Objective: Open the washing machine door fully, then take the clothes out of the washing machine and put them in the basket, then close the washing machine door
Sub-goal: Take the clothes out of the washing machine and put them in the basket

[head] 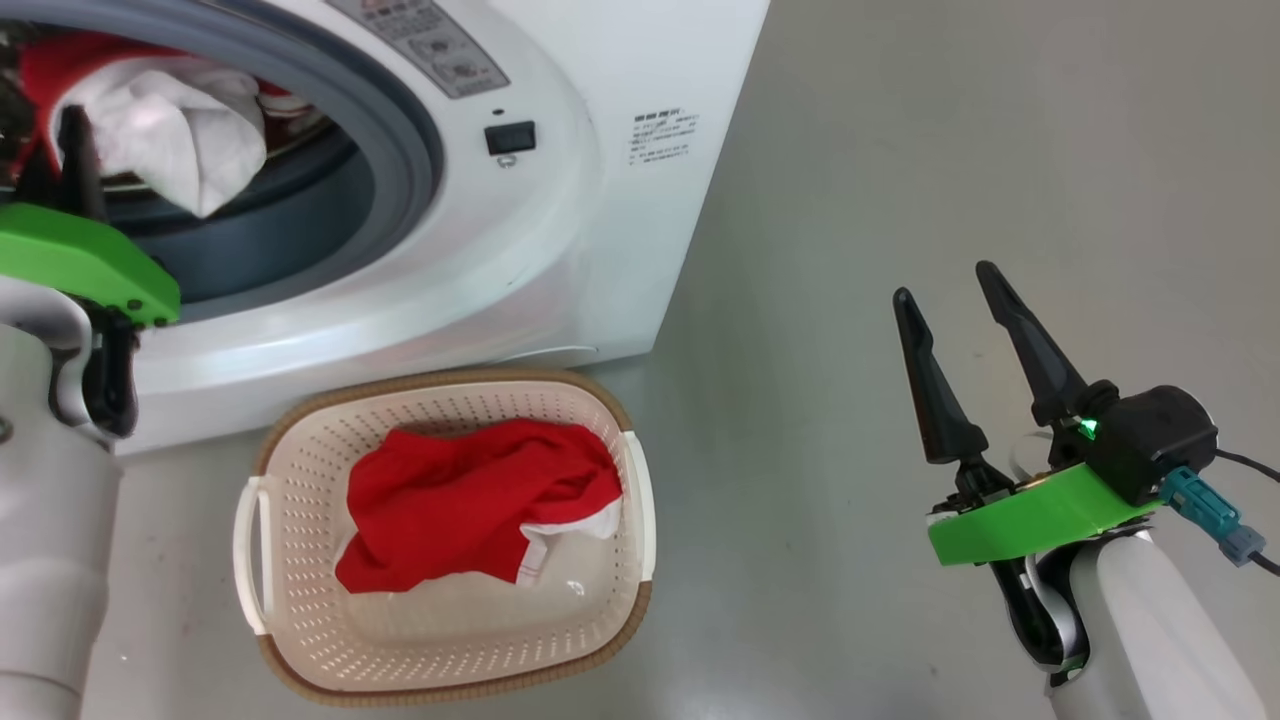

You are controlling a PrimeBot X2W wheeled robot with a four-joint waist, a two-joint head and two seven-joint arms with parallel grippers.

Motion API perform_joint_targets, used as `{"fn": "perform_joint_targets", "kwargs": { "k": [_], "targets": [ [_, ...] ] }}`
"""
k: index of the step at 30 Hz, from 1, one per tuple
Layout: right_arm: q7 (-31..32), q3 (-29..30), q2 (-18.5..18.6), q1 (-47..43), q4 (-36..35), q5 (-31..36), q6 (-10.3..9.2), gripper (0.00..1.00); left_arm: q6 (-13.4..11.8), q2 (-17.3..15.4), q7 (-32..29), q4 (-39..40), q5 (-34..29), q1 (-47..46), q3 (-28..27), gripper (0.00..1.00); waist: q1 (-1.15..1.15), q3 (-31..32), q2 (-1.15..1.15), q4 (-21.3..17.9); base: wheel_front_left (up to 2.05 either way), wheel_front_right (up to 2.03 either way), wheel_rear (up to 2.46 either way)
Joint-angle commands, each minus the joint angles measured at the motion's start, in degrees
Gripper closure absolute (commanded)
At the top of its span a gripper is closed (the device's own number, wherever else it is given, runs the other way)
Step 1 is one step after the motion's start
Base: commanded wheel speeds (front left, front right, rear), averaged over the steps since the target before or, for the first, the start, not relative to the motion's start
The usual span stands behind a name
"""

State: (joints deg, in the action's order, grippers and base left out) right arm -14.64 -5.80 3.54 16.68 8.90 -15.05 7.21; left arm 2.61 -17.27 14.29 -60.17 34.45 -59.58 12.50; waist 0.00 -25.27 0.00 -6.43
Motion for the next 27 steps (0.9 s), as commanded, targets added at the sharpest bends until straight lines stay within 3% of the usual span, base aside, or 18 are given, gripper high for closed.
{"fn": "perform_joint_targets", "kwargs": {
  "k": [1,17,27],
  "targets": [
    [-0.36,-0.83,0.15,-0.97,-1.09,-0.07,0.28,0.00,-0.06,-3.02,0.66,2.76,0.16,0.92,-2.01,1.00,0.00,0.94,0.00,0.35,0.00,0.00,0.00],
    [-0.36,0.64,0.76,-4.74,-0.52,0.17,0.28,0.00,-2.39,0.58,0.70,26.79,-7.34,18.09,-11.48,1.00,0.00,8.11,0.00,2.28,0.00,0.00,0.00],
    [-0.36,0.98,0.74,-7.14,0.28,-0.15,0.28,0.00,-2.41,5.29,0.71,40.48,-12.07,29.14,-16.85,1.00,0.00,12.87,0.00,2.99,0.00,0.00,0.00]
  ]
}}
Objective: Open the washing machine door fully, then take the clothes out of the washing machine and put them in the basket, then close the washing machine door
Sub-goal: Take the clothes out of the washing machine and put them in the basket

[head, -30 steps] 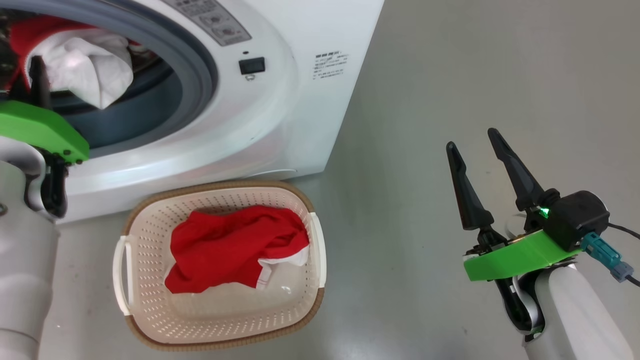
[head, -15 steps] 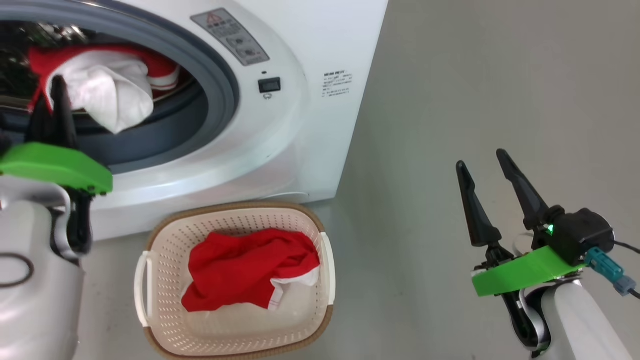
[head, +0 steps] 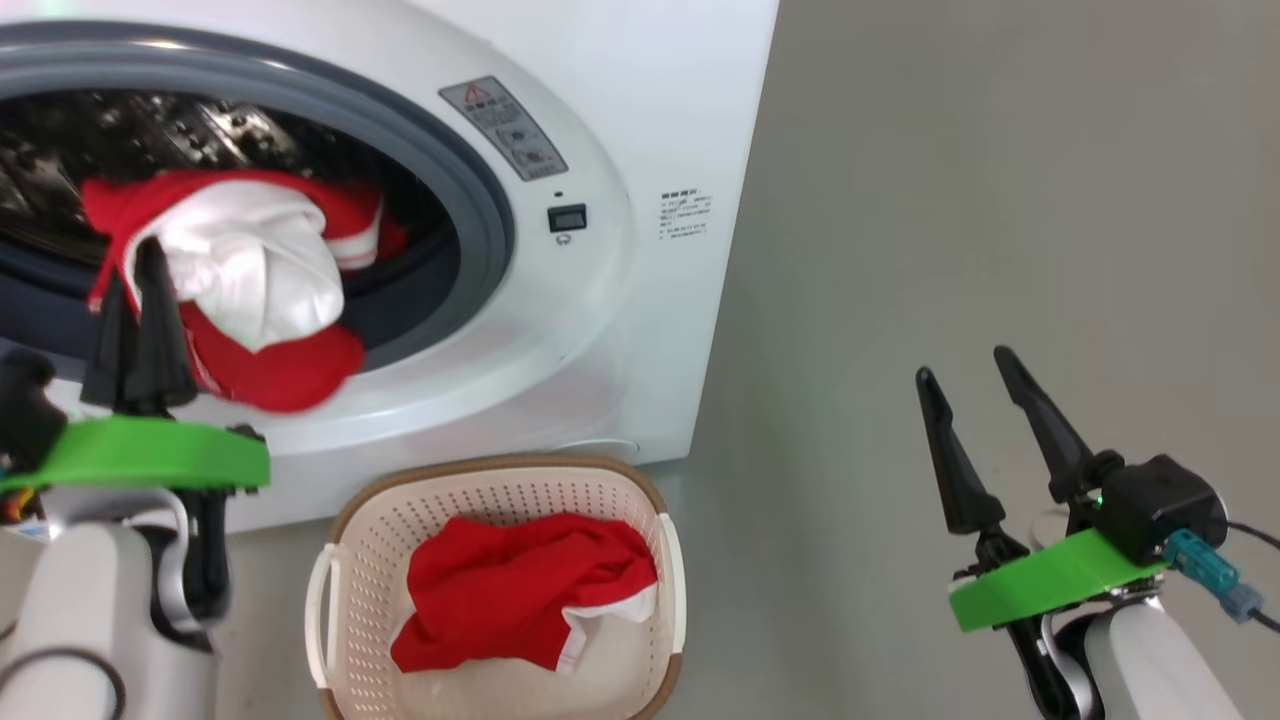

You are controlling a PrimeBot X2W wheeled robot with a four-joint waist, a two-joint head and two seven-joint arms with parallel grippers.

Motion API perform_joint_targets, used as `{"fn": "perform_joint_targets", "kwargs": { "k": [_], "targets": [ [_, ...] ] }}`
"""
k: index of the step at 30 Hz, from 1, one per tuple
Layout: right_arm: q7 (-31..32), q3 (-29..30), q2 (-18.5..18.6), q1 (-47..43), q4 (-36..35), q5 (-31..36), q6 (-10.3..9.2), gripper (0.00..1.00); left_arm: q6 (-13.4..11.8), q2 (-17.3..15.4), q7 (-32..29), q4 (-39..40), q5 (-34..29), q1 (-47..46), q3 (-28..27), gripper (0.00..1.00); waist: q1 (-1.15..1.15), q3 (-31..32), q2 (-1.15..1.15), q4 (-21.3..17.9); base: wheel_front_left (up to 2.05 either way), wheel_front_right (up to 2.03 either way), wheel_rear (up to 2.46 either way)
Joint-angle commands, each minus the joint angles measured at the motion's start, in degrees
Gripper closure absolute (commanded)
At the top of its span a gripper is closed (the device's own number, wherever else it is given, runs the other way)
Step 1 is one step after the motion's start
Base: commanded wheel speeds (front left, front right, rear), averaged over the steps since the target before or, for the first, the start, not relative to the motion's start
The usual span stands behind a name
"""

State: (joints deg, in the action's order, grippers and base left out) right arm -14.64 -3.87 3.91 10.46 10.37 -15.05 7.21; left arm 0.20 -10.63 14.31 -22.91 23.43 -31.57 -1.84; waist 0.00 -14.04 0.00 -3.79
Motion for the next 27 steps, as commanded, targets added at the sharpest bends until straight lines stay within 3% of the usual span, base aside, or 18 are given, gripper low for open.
{"fn": "perform_joint_targets", "kwargs": {
  "k": [1,8,16,27],
  "targets": [
    [-0.36,-0.97,0.41,-1.14,-1.13,-0.16,0.28,0.00,0.19,-0.78,0.68,4.70,-1.45,2.21,-2.94,1.00,0.00,2.08,0.00,0.40,0.00,0.00,0.00],
    [-0.36,-0.90,0.73,-2.20,-1.13,-0.26,0.28,0.00,1.29,3.50,0.69,16.03,-3.52,8.58,-5.58,1.00,0.00,3.89,0.00,0.72,0.00,0.00,0.00],
    [-0.36,-0.70,0.10,-2.67,-1.45,-0.35,0.28,0.00,1.36,6.18,0.69,25.60,-5.26,14.07,-5.59,1.00,0.00,3.85,0.00,0.88,0.00,0.00,0.00],
    [-0.36,-0.12,-0.63,-1.93,-1.92,-0.53,0.28,0.00,0.75,7.58,0.69,21.05,-1.48,18.51,-0.47,1.00,0.00,1.44,0.00,1.17,0.00,0.00,0.00]
  ]
}}
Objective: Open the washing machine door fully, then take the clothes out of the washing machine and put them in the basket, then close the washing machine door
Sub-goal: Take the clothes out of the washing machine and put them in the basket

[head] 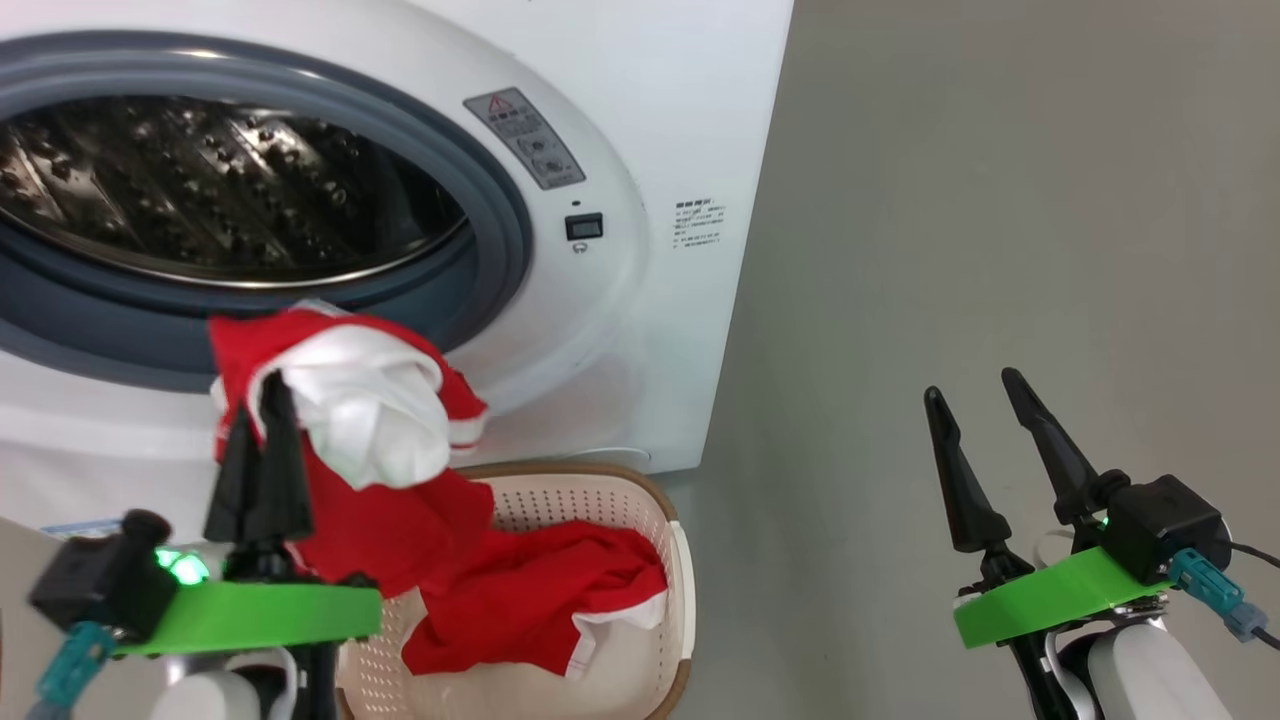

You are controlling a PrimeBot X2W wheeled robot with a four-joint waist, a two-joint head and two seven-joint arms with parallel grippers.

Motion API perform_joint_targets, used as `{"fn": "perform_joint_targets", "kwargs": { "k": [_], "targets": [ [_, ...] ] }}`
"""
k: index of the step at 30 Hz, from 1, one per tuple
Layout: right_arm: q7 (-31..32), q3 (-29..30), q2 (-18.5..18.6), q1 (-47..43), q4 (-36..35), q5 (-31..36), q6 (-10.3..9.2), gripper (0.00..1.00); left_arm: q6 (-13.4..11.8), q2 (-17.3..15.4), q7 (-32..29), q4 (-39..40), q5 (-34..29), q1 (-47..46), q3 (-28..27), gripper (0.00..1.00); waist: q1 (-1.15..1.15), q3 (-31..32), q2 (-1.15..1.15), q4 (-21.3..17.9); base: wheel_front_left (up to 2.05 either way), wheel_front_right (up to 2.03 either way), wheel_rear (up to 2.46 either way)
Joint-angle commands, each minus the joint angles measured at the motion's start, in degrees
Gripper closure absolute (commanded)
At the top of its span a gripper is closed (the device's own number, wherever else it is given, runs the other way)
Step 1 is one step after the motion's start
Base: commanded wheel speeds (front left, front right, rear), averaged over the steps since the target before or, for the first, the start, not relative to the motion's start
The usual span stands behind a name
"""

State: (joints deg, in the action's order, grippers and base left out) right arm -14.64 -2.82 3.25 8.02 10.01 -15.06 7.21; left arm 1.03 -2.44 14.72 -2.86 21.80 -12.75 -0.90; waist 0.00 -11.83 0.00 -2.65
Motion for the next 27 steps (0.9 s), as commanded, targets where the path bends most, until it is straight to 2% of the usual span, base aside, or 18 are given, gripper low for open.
{"fn": "perform_joint_targets", "kwargs": {
  "k": [1,20,27],
  "targets": [
    [-0.36,-1.33,-0.01,0.75,-1.53,-0.48,0.28,0.00,-0.04,-0.57,0.28,-0.09,0.60,-0.48,-1.20,1.00,0.00,-1.22,0.00,-0.05,0.00,0.00,0.00],
    [-0.36,-2.27,-0.30,5.48,-1.26,0.21,0.28,0.00,2.63,-0.44,0.28,-29.54,7.89,-9.98,2.54,1.00,0.00,-10.92,0.00,-1.51,0.00,0.00,0.00],
    [-0.36,-2.61,-0.32,6.94,-1.11,0.61,0.28,0.00,3.97,-0.44,0.28,-44.99,9.24,-16.61,6.25,1.00,0.00,-14.13,0.00,-2.20,0.00,0.00,0.00]
  ]
}}
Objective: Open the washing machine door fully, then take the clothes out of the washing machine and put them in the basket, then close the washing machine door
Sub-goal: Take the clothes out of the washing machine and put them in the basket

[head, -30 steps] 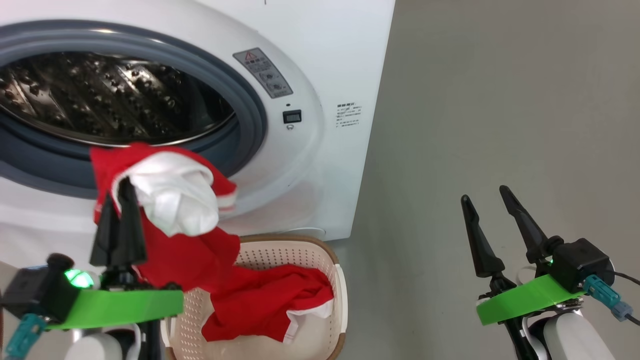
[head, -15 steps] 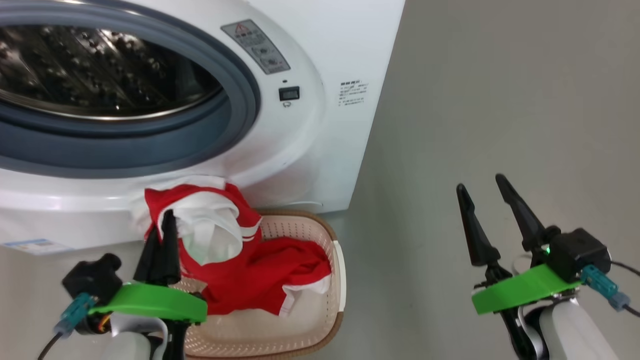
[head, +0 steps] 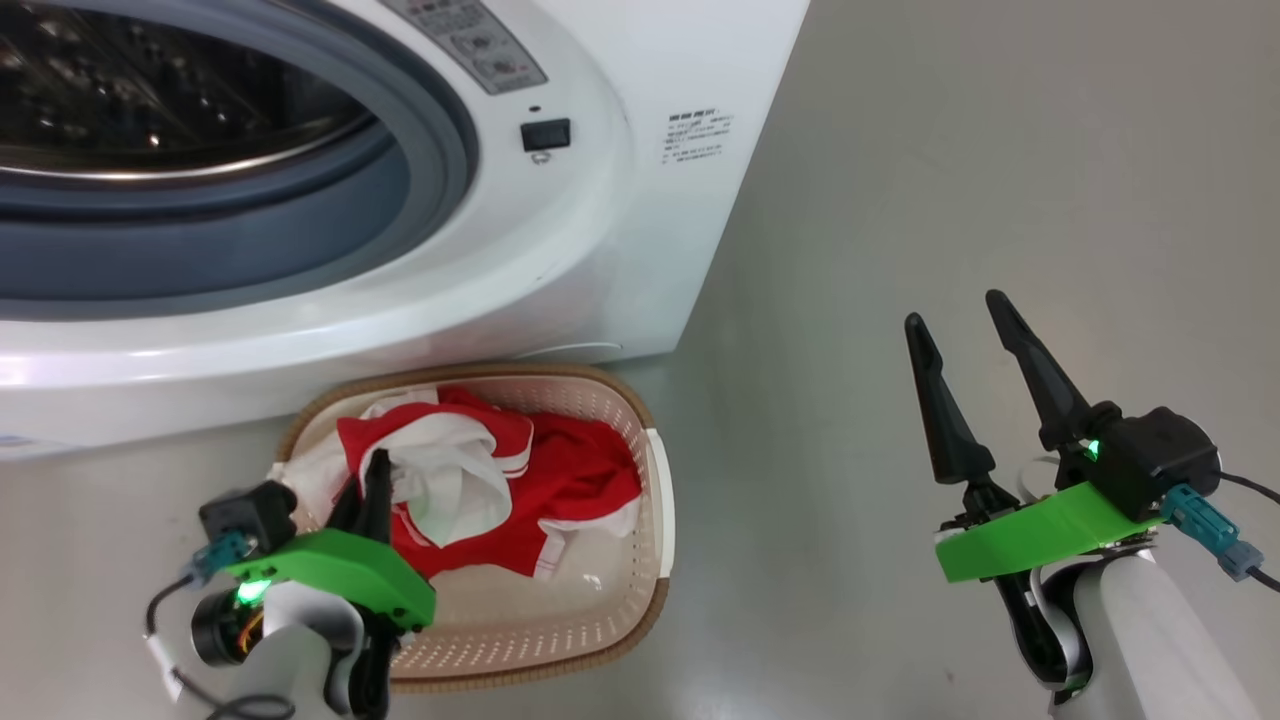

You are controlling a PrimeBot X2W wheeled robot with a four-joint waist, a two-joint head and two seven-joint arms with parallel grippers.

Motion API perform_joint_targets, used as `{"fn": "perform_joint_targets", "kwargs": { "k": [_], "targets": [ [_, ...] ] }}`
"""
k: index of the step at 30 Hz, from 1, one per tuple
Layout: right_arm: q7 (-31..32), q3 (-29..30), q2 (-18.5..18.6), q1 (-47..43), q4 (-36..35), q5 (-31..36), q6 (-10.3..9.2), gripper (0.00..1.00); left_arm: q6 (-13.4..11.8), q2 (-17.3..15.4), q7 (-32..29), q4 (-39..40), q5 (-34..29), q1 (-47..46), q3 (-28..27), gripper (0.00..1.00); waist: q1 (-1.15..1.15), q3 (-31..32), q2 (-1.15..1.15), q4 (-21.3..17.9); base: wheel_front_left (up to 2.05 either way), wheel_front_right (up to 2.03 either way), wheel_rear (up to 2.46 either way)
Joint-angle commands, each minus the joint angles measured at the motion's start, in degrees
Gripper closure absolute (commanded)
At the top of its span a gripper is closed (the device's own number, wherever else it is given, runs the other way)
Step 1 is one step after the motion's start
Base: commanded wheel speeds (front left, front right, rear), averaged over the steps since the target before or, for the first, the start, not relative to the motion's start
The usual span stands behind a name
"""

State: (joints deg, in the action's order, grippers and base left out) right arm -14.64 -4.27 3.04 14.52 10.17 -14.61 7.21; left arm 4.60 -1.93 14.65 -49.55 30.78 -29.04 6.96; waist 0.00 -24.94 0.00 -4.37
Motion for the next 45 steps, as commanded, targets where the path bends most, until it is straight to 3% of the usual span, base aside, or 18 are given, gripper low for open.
{"fn": "perform_joint_targets", "kwargs": {
  "k": [1,12,23,25,26,27,38,45],
  "targets": [
    [-0.36,-1.26,-0.11,0.67,-1.25,0.17,0.28,0.00,0.52,-0.96,0.35,-0.50,-0.02,-1.40,-1.07,1.00,0.00,-1.45,0.00,-0.60,0.00,0.00,0.00],
    [-0.36,-3.03,-0.14,2.86,-0.87,-0.06,0.28,0.00,1.89,-1.55,-3.58,-20.07,-0.83,-10.33,3.18,1.00,0.00,-5.38,0.00,-2.59,0.00,0.00,0.00],
    [-0.36,-3.20,-0.15,3.37,-0.85,-0.27,0.28,0.00,0.81,-3.62,-6.12,-23.77,-0.77,-11.55,3.91,1.00,0.00,-7.27,0.00,-4.13,0.00,0.00,0.00],
    [-0.36,-3.15,-0.15,3.40,-0.71,-0.34,0.28,0.00,0.82,-3.74,-5.39,-23.88,-0.97,-11.65,4.26,0.54,0.00,-7.12,0.00,-4.11,0.00,0.00,0.00],
    [-0.36,-3.09,-0.15,3.38,-0.60,-0.38,0.28,0.00,0.94,-3.73,-4.79,-23.90,-1.08,-11.76,4.46,0.04,0.00,-6.94,0.00,-4.05,0.00,0.00,0.00],
    [-0.36,-3.03,-0.15,3.33,-0.47,-0.37,0.28,0.00,1.15,-3.66,-4.22,-23.92,-1.06,-11.87,4.58,0.00,0.00,-6.59,0.00,-3.91,0.00,0.00,0.00],
    [-0.36,-2.68,-0.16,2.29,0.42,-0.03,0.28,0.00,2.49,-3.22,0.11,-21.18,-0.57,-11.01,5.04,0.00,0.00,-0.84,0.00,-1.69,0.00,0.00,0.00],
    [-0.36,-1.30,-0.16,0.28,0.90,0.94,0.28,0.00,2.80,-3.55,0.33,-11.11,0.32,-5.51,1.65,0.00,0.00,4.88,0.00,0.44,0.00,0.00,0.00]
  ]
}}
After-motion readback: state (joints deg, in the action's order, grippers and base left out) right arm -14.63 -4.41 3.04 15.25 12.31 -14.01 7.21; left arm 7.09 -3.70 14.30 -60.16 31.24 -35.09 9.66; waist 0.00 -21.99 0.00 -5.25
